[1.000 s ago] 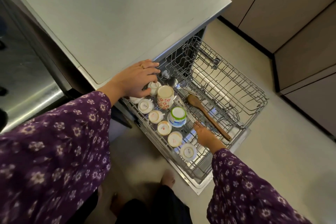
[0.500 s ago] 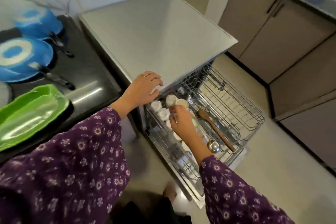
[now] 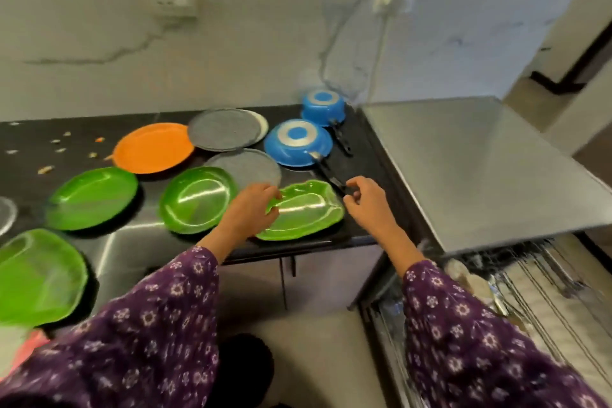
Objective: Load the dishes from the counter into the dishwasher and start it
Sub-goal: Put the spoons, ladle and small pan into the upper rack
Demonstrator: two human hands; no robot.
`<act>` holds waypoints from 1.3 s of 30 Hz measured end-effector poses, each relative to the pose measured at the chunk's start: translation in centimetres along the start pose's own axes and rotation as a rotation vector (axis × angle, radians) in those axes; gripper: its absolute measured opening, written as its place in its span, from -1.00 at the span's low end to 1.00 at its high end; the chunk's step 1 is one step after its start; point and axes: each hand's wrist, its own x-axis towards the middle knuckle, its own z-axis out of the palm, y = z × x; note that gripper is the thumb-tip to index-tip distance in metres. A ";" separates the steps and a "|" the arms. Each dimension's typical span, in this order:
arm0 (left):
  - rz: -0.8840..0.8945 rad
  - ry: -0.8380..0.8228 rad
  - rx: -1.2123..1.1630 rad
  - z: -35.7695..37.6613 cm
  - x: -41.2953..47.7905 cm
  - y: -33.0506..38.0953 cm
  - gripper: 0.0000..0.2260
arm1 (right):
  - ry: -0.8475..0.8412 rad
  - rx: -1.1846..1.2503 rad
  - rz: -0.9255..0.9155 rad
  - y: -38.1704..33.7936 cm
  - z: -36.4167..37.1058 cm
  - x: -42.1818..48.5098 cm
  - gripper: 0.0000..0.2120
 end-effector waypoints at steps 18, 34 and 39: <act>-0.451 -0.349 0.214 2.4 -8.1 -6.7 -0.68 | -0.352 -0.418 0.242 0.5 8.4 15.7 -0.52; -0.431 -0.255 0.172 2.7 -8.5 -6.9 -0.73 | -0.109 -0.341 0.131 0.0 7.0 14.2 -0.75; -0.436 -0.296 0.166 2.2 -8.3 -7.1 -0.69 | 0.003 -0.284 0.115 -0.5 3.5 11.7 -0.73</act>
